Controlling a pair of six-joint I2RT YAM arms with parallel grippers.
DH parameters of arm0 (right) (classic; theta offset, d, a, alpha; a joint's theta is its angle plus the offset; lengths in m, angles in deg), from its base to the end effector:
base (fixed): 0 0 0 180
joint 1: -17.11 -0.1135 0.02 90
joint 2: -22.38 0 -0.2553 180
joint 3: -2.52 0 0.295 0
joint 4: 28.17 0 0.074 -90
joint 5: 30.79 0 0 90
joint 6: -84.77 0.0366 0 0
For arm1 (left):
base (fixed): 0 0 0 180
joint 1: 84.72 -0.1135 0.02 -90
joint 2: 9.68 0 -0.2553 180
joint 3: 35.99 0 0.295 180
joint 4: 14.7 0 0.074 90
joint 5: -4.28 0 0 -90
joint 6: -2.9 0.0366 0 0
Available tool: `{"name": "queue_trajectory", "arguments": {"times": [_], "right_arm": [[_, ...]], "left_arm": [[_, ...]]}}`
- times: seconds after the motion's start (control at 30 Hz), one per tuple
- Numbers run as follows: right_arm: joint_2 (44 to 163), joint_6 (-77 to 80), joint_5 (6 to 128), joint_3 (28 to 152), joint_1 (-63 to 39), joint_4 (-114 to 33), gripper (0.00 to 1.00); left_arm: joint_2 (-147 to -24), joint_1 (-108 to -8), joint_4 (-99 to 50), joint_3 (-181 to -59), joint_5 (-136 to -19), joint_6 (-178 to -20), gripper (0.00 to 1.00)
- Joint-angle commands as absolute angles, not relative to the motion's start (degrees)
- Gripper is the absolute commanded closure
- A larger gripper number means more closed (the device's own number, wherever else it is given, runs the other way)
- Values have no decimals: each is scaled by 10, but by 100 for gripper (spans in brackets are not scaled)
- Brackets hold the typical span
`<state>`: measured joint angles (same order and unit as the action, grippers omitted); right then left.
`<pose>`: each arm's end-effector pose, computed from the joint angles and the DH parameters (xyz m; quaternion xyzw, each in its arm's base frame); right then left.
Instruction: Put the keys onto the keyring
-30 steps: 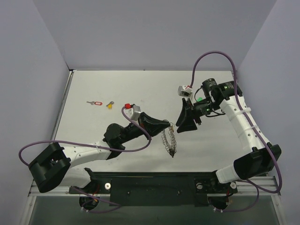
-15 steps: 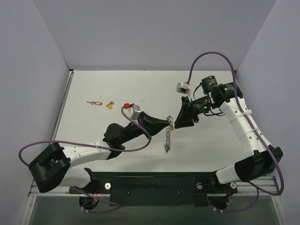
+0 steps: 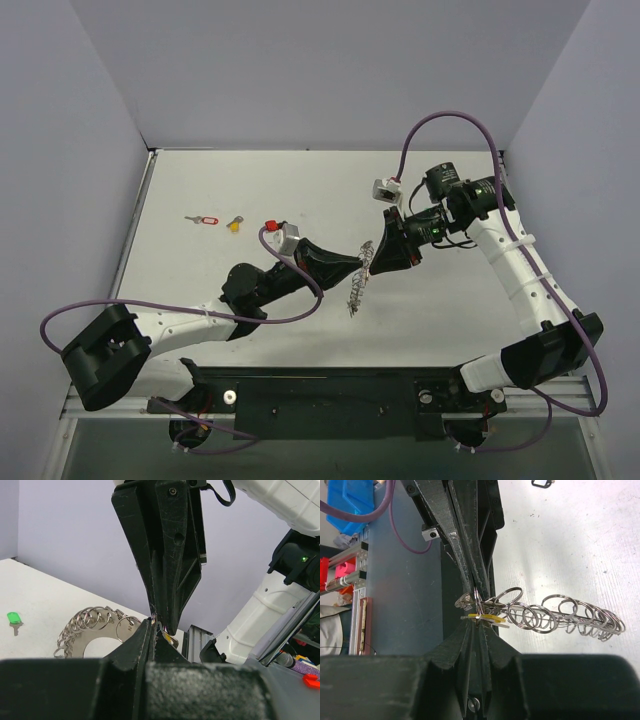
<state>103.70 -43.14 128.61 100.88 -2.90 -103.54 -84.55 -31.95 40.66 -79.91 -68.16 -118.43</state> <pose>0.2787 0.1380 0.3784 -0.5189 0.6168 0.5061 0.3068 0.1761 -0.2499 0.2532 0.2256 0.5021 -0.6178 0.5615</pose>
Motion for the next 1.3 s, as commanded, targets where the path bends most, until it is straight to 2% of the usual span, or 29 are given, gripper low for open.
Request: {"name": "queue_trajectory", "arguments": {"times": [0.0, 0.1, 0.17, 0.6, 1.1, 1.17, 1.27], "right_arm": [[1024, -442, 1315, 1008, -31, -1049, 93], [1029, -439, 1315, 1010, -31, -1049, 93], [1028, -436, 1310, 1012, -30, -1049, 100], [1025, -420, 1326, 992, -30, -1034, 100], [987, -350, 1338, 927, -29, -940, 100], [974, -340, 1326, 920, -23, -928, 90], [945, -341, 1306, 904, 7, -918, 69]], "left_arm": [[-846, -322, 451, -817, -682, -1192, 100], [-845, -322, 453, -816, -680, -1193, 100], [-844, -322, 455, -813, -681, -1194, 100], [-847, -322, 508, -812, -678, -1199, 100], [-897, -320, 625, -831, -680, -1241, 100], [-902, -321, 633, -829, -679, -1242, 100], [-902, -323, 637, -820, -670, -1234, 100]]}}
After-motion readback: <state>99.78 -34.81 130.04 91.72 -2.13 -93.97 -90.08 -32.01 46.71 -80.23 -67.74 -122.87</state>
